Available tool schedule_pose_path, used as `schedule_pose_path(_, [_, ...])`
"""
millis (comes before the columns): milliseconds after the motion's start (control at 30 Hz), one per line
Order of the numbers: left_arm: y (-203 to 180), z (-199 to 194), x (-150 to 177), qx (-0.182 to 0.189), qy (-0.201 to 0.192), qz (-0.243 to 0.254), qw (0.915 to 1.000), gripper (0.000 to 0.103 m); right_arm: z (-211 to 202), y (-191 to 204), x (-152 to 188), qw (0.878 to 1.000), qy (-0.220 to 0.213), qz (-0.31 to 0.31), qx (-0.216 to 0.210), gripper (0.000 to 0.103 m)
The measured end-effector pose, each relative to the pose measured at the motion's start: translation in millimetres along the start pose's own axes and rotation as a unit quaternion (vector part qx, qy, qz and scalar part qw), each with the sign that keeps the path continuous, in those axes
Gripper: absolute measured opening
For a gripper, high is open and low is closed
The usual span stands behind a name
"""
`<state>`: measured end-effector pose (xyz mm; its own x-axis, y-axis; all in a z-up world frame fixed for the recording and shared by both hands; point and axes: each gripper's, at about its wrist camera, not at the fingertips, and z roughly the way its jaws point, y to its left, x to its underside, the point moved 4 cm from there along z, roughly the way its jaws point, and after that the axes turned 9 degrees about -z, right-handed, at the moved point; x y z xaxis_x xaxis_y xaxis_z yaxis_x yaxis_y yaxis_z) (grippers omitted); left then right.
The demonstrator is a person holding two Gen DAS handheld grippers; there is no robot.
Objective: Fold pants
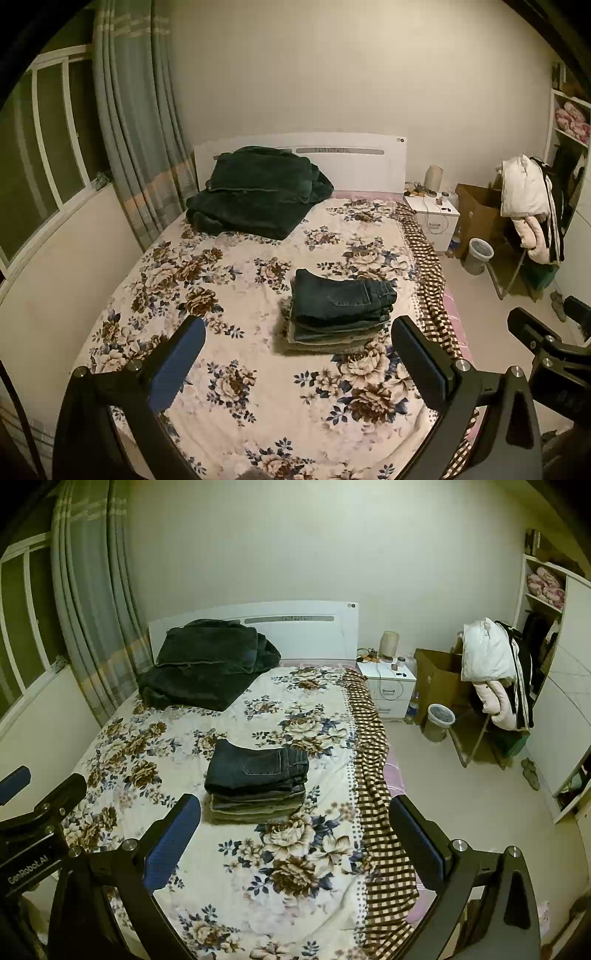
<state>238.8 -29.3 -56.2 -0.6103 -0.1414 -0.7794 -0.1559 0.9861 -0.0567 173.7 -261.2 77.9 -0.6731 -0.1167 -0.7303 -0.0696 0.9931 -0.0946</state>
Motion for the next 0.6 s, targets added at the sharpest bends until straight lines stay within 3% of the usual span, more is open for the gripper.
schedule_pose_path(600, [0.8,0.9,-1.7,0.002,0.004,-0.005,1.0,0.103,8.2,-1.6,6.9,1.0,0.007,-0.008,-0.005,0.103])
